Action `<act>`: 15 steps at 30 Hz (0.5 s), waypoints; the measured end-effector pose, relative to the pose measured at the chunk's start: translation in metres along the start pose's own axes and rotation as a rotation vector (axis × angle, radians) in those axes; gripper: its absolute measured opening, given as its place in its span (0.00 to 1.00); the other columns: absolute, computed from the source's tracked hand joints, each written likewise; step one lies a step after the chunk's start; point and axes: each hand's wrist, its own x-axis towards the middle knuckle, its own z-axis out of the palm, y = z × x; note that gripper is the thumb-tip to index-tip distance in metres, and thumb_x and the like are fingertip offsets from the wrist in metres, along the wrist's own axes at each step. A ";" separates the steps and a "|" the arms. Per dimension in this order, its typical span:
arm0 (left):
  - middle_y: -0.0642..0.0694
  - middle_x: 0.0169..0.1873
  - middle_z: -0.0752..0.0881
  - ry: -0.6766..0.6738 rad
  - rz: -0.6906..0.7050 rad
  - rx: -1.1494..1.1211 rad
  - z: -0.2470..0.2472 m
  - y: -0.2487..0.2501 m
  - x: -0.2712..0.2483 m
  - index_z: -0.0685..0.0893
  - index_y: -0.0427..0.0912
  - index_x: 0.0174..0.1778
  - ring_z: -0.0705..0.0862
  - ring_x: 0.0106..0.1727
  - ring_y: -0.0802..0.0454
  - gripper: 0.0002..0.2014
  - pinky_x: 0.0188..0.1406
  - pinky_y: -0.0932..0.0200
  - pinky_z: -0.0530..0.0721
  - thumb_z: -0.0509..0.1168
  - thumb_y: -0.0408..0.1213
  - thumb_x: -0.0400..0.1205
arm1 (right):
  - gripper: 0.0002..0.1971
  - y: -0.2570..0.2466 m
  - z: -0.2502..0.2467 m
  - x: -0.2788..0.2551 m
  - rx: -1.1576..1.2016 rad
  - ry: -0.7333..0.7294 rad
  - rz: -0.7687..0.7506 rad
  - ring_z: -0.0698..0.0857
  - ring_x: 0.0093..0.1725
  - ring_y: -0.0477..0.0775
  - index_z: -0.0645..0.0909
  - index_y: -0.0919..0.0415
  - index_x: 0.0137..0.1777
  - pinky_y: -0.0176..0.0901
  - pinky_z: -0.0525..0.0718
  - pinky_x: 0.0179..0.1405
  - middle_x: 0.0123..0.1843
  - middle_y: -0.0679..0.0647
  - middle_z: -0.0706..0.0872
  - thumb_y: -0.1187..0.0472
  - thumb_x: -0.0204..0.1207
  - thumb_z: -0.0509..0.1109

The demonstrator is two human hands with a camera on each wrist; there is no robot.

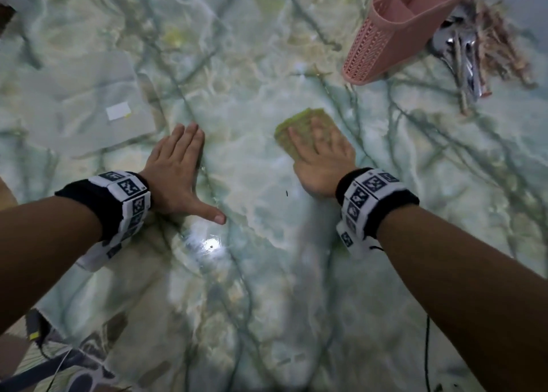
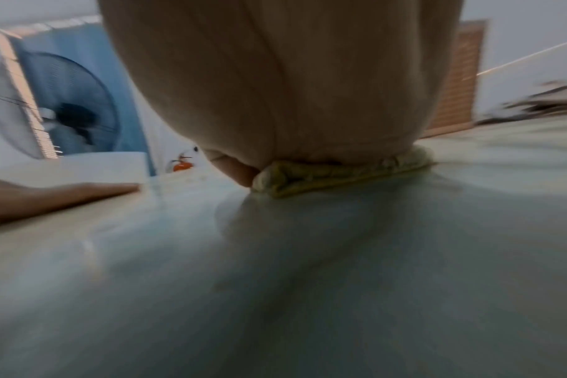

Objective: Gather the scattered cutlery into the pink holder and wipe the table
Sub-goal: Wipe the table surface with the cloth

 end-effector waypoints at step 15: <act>0.46 0.86 0.26 -0.027 0.011 -0.007 -0.001 -0.001 0.001 0.25 0.44 0.85 0.25 0.86 0.47 0.87 0.83 0.48 0.30 0.58 0.93 0.41 | 0.38 -0.011 -0.051 0.070 0.296 0.086 0.196 0.36 0.88 0.71 0.42 0.31 0.87 0.77 0.38 0.84 0.92 0.54 0.38 0.36 0.75 0.46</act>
